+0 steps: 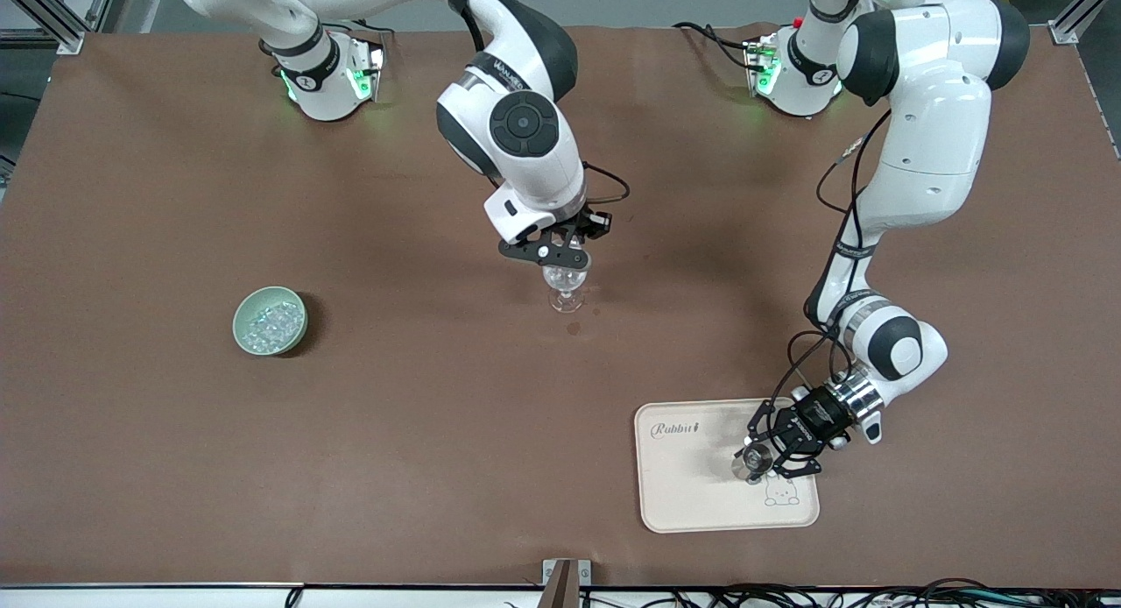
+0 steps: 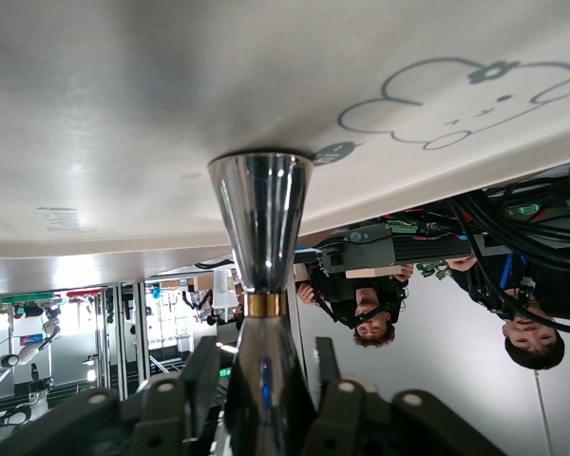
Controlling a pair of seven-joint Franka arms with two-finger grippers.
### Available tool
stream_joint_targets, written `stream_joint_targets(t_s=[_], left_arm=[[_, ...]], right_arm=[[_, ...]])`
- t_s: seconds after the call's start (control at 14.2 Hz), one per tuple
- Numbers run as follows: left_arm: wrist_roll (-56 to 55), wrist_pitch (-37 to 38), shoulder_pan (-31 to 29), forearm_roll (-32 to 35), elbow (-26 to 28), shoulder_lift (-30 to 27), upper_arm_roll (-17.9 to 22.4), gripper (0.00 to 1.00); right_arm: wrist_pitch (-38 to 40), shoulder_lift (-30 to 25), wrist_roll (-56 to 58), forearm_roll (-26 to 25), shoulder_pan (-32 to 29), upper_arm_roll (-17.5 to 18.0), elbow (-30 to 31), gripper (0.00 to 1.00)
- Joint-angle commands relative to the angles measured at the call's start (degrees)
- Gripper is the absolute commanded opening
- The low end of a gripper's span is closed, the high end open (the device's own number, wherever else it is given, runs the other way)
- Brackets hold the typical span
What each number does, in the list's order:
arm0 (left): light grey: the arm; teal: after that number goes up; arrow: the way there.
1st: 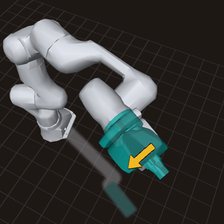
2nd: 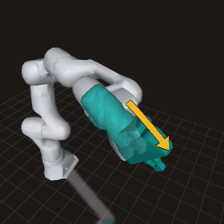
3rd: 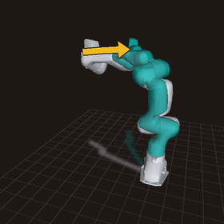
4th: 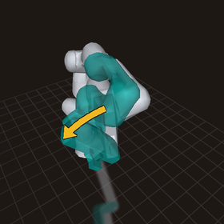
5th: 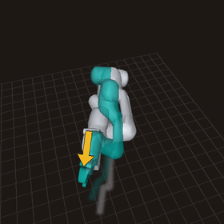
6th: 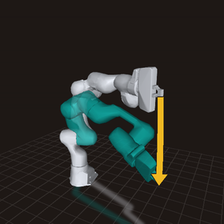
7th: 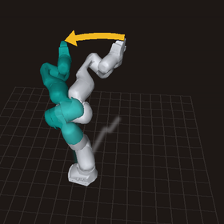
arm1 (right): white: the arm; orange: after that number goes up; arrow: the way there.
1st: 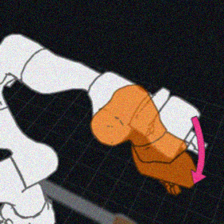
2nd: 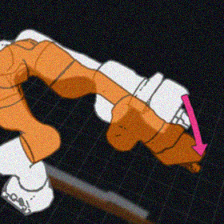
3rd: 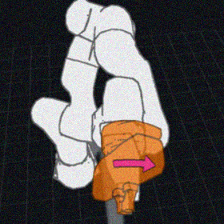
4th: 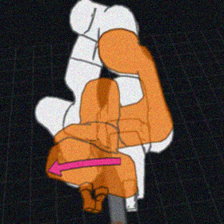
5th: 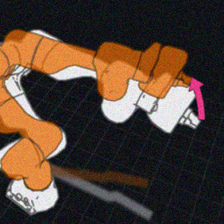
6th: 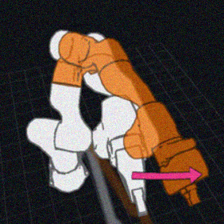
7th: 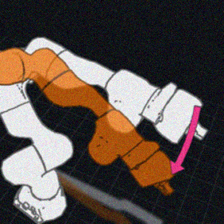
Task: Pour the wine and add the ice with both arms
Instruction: 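Open the right gripper over the glass while the left gripper sets the jigger down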
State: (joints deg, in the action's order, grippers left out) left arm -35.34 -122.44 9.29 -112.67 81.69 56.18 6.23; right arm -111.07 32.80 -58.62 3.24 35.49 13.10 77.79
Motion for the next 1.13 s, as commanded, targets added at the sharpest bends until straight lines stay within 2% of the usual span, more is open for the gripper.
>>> stream_joint_targets(t_s=[0.0, 0.21, 0.42, 0.64, 0.78, 0.92, 1.06], left_arm=[[0.54, 0.18, -0.5, -1.06, 0.57, -0.2, -0.26, 1.0], [-0.25, 1.05, -1.64, 0.68, 2.58, -1.42, 0.01, 1.0], [-0.78, 6.13, -4.45, 10.77, 4.35, -3.97, 0.53, 1.0], [-1.31, 15.26, -4.72, 20.96, 1.29, -5.21, 7.28, 1.0], [-1.13, 20.11, -4.46, 27.2, -2.13, -5.3, 10.8, 1.0], [-0.87, 23.28, -4.11, 34.76, -6.35, -5.38, 14.76, 1.0], [-0.61, 23.82, -4.11, 36.82, -7.43, -7.31, 16.35, 1.0]], right_arm=[[-0.03, 1.12, -1.33, -1.91, -0.43, 0.43, -1.06, 0.03], [-0.03, 1.21, -1.33, -2.01, -0.43, 0.43, -0.97, 0.03], [-0.03, 1.21, -1.33, -2.01, -0.69, 0.43, -0.97, 0.04], [0.06, 1.21, -1.33, -2.27, -0.69, 0.43, -0.97, 0.08], [-0.03, 1.21, -1.33, -2.18, -0.69, 0.43, -0.97, 0.16], [0.06, 1.21, -1.33, -2.18, -0.6, 0.43, -0.97, 0.23], [0.06, 1.21, -1.33, -2.09, -0.43, 0.43, -0.97, 0.32]])
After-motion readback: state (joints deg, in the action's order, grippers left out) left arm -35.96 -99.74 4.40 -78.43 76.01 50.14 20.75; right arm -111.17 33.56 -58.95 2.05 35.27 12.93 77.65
